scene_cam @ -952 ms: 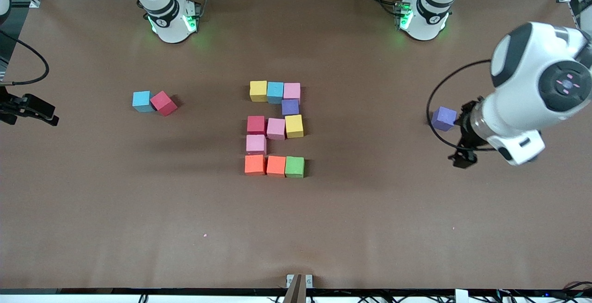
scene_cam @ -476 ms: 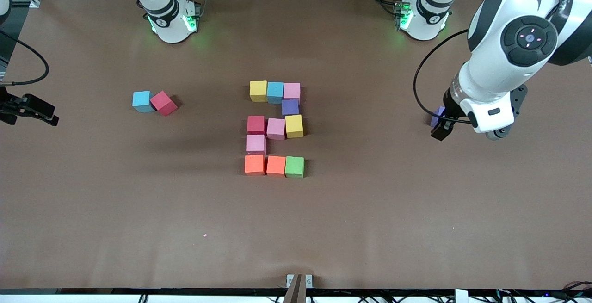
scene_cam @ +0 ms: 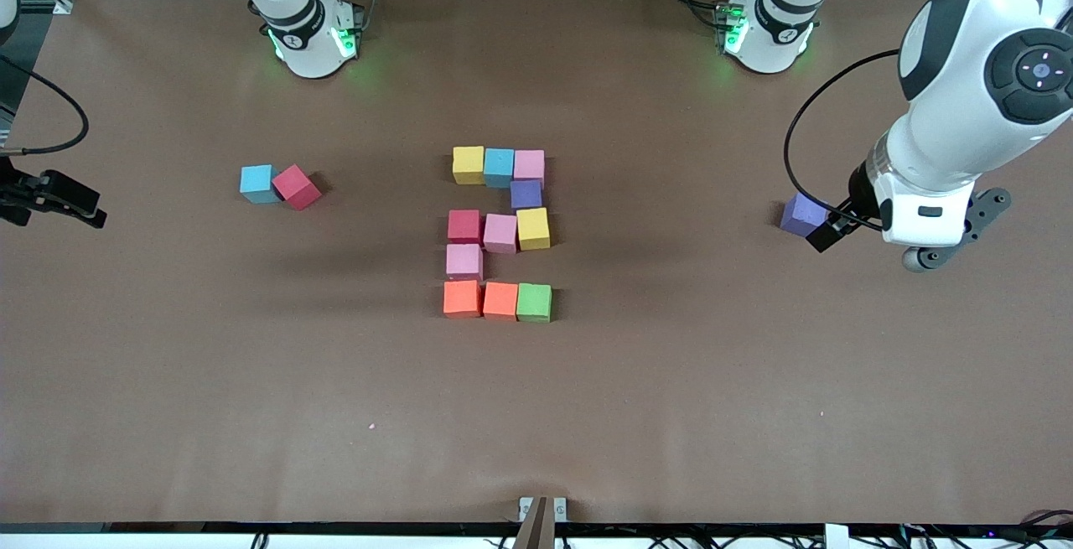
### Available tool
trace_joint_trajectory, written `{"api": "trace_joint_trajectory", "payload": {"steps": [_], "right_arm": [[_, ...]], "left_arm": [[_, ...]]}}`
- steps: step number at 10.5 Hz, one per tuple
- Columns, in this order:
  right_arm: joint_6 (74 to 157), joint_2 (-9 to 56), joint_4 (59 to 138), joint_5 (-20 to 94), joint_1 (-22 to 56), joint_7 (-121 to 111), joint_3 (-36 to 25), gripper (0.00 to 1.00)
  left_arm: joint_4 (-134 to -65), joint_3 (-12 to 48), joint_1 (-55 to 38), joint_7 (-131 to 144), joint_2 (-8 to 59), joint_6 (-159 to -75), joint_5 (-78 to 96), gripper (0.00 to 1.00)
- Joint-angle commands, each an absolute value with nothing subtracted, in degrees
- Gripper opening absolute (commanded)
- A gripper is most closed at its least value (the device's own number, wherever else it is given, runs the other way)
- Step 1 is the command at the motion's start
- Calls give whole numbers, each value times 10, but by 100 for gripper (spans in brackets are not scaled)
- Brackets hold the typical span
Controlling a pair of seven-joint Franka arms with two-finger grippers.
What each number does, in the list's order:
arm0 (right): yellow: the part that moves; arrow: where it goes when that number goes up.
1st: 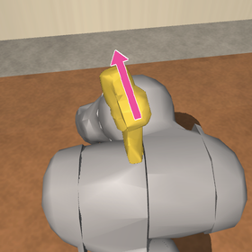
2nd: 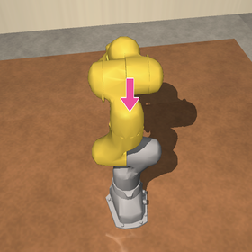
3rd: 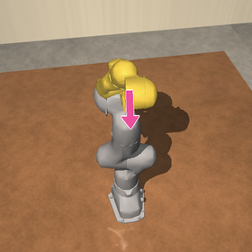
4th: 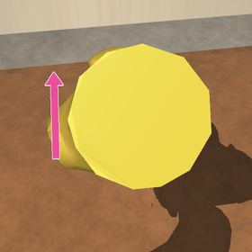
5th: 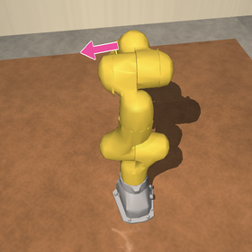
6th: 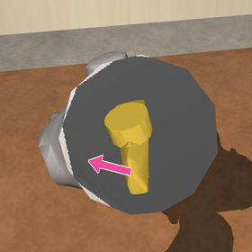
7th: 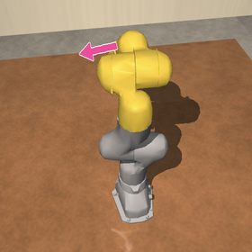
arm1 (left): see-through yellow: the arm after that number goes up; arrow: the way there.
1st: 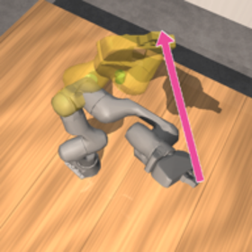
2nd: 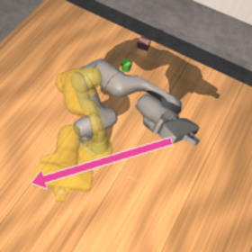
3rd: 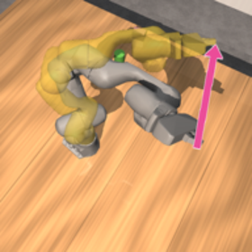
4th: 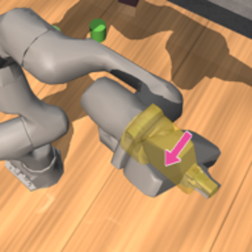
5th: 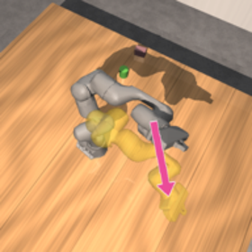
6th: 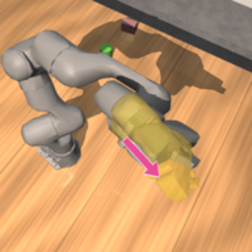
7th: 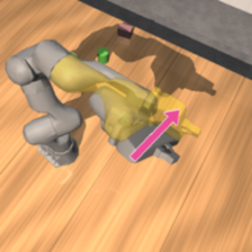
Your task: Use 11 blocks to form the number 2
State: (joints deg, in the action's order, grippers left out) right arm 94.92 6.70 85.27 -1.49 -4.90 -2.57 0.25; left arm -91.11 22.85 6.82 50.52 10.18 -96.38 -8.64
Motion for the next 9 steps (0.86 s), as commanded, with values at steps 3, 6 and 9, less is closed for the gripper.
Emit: {"api": "trace_joint_trajectory", "payload": {"steps": [3,6,9], "right_arm": [[947,69,846,-13,-53,-18,6,100],[948,69,846,-13,-52,-19,6,100],[947,69,846,-13,-53,-18,6,100]], "left_arm": [[-892,226,83,312,92,-936,-70,100],[-887,224,89,204,91,-906,-61,100],[-863,223,127,142,93,-895,-26,100]]}}
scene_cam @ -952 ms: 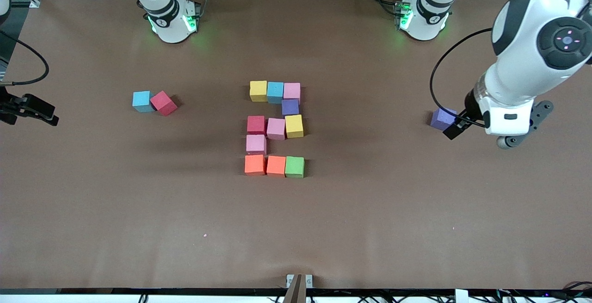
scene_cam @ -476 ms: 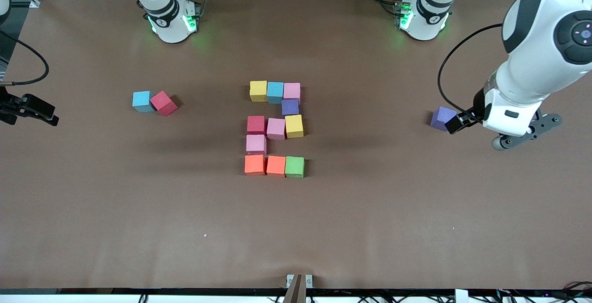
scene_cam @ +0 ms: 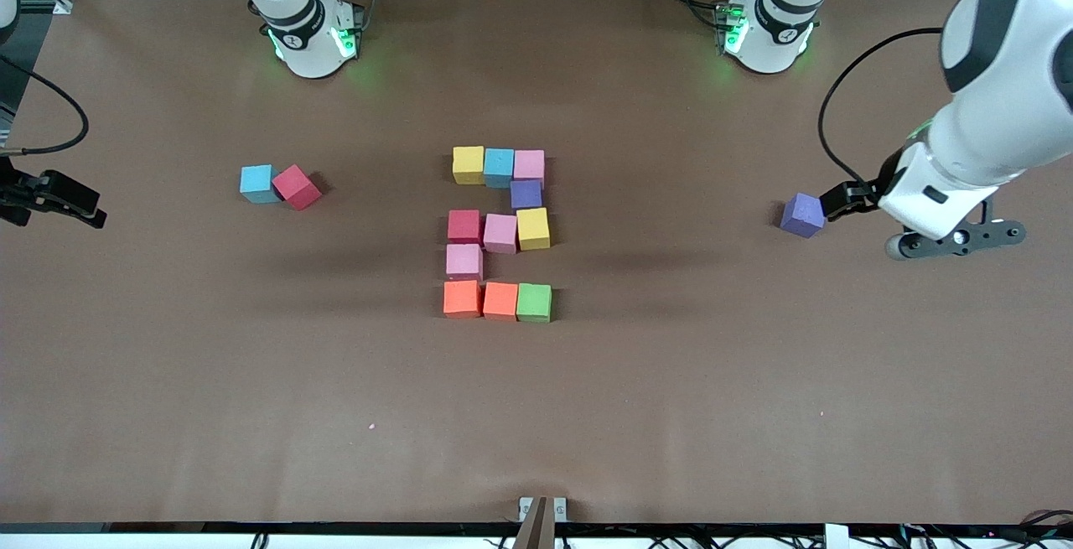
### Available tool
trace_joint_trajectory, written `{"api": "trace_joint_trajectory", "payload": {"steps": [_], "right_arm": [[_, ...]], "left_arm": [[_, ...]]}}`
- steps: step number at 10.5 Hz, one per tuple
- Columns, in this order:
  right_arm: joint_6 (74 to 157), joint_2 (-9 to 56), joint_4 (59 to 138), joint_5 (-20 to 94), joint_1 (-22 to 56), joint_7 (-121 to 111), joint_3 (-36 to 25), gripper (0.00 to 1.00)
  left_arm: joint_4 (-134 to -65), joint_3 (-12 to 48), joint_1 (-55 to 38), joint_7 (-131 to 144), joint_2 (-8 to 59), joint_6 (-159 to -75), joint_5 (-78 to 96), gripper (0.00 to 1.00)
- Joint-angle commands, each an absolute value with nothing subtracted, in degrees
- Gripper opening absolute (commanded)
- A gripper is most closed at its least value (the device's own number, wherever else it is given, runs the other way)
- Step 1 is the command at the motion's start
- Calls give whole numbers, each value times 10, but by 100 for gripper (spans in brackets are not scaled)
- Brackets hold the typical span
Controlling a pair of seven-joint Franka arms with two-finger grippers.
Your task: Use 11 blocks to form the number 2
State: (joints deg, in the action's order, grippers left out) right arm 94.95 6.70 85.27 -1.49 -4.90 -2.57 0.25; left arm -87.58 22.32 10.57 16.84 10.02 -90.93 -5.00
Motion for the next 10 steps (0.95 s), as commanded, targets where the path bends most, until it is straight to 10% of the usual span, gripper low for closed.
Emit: {"api": "trace_joint_trajectory", "payload": {"steps": [1,10], "right_arm": [[947,69,846,-13,-53,-19,6,100],[948,69,846,-13,-54,-18,6,100]], "left_arm": [[-862,223,126,142,94,-895,-29,100],[-831,221,120,26,99,-901,-32,100]]}}
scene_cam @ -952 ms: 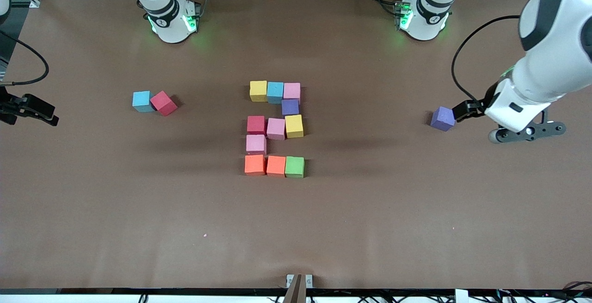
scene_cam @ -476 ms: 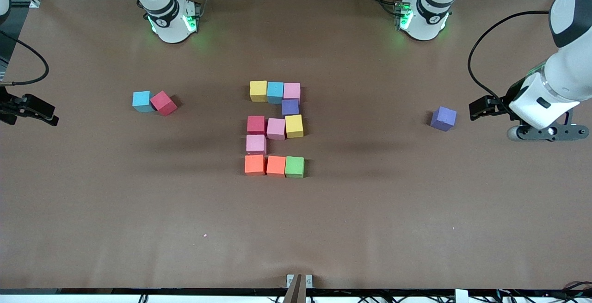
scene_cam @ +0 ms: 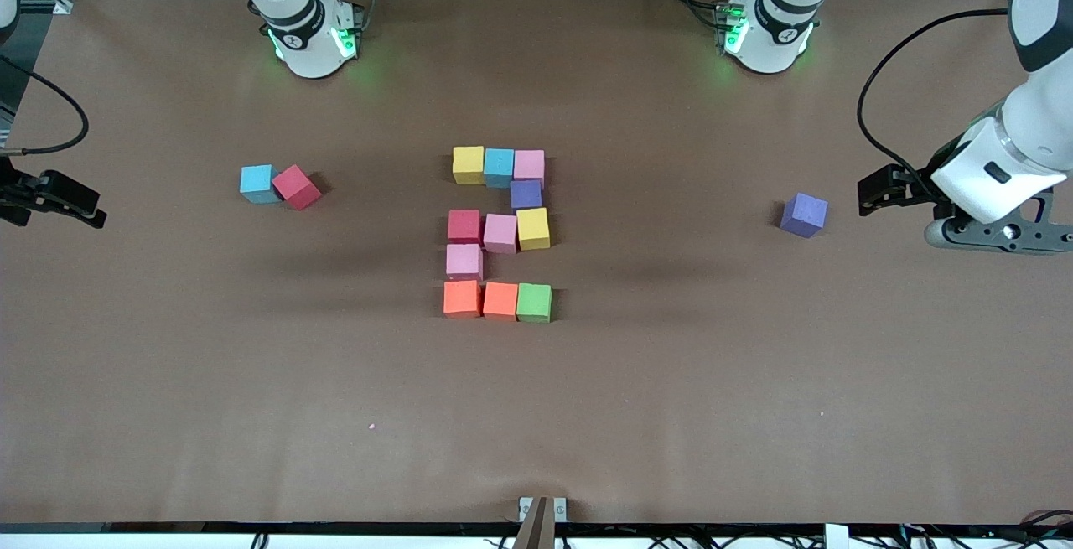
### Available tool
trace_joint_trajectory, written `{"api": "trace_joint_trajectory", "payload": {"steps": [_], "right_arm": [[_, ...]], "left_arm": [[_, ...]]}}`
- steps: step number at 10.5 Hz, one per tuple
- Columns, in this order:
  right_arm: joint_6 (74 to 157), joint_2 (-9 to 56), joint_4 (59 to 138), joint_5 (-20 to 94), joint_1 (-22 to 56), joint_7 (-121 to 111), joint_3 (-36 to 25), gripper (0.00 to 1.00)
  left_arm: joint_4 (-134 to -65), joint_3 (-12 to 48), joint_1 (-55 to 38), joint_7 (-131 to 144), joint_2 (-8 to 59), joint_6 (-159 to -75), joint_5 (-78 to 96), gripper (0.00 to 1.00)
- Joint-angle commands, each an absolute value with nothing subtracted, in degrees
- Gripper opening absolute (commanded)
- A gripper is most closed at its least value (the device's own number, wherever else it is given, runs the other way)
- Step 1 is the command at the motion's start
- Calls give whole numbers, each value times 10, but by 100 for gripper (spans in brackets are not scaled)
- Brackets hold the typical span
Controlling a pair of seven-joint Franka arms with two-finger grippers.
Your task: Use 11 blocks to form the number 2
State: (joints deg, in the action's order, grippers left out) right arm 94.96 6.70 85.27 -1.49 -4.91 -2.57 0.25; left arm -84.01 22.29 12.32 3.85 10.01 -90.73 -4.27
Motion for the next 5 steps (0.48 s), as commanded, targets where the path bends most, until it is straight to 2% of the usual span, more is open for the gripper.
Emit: {"api": "trace_joint_trajectory", "payload": {"steps": [1,3,4,5], "right_arm": [[948,69,846,-12,-54,-19,6,100],[948,69,846,-13,-54,-18,6,100],[947,69,846,-12,-54,-19,6,100],[947,69,846,-13,-54,-18,6,100]], "left_arm": [[-830,216,106,30,94,-901,-33,100],[-831,71,-26,22,80,-901,-33,100],[-831,30,-51,22,80,-901,-27,100],[-831,27,-53,22,76,-901,-27,100]]}}
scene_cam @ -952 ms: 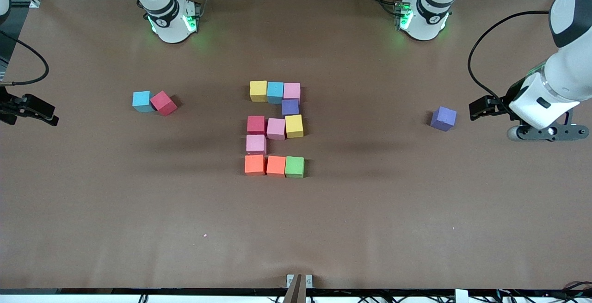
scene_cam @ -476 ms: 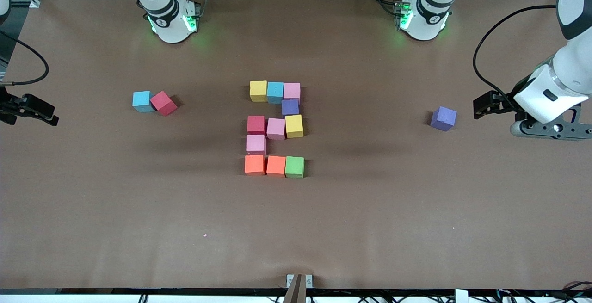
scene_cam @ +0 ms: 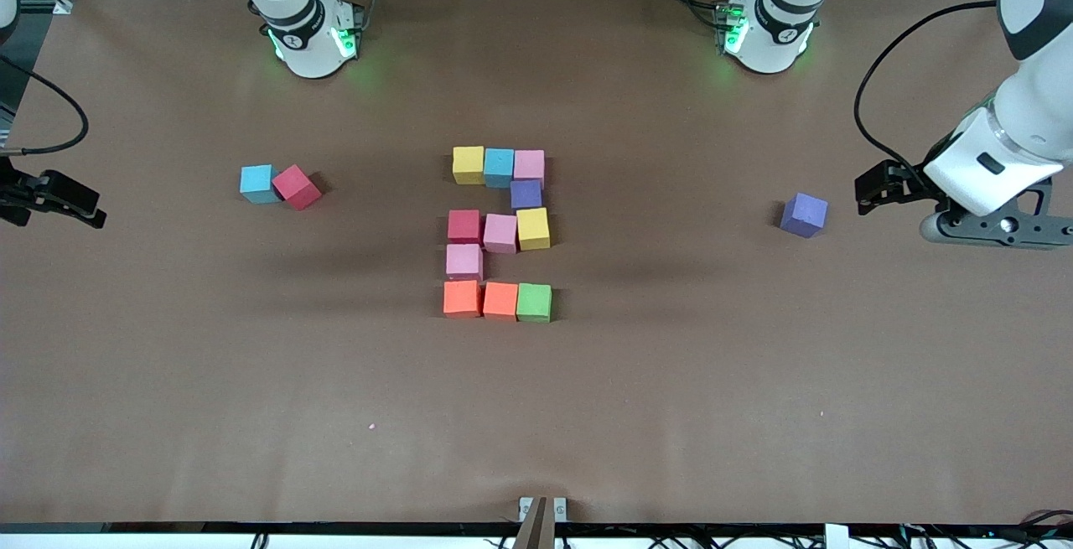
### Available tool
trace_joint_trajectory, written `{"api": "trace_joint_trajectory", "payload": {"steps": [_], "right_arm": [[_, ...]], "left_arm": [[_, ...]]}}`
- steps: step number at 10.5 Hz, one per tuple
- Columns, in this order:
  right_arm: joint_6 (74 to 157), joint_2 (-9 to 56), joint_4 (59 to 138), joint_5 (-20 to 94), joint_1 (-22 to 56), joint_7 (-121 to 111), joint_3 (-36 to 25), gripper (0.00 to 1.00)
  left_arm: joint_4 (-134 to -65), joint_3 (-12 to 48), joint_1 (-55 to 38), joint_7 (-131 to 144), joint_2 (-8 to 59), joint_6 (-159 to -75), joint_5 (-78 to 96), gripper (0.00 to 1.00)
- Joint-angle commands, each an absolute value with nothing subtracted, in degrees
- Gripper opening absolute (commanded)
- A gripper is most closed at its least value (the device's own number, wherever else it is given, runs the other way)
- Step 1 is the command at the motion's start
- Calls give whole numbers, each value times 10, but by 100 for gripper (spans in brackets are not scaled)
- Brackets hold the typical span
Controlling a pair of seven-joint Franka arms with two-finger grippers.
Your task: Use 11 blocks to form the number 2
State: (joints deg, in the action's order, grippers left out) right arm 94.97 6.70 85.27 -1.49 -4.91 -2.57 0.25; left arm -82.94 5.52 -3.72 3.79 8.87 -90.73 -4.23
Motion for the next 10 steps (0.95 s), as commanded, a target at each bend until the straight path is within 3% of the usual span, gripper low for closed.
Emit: {"api": "trace_joint_trajectory", "payload": {"steps": [1,4,10], "right_arm": [[947,69,846,-12,-54,-18,6,100],[948,69,846,-12,-54,-19,6,100],[948,69,846,-12,-53,-18,6,100]], "left_arm": [[-831,25,-54,22,72,-901,-27,100],[-831,-14,-88,21,63,-902,-26,100],[-822,-15,-82,21,73,-903,1,100]]}}
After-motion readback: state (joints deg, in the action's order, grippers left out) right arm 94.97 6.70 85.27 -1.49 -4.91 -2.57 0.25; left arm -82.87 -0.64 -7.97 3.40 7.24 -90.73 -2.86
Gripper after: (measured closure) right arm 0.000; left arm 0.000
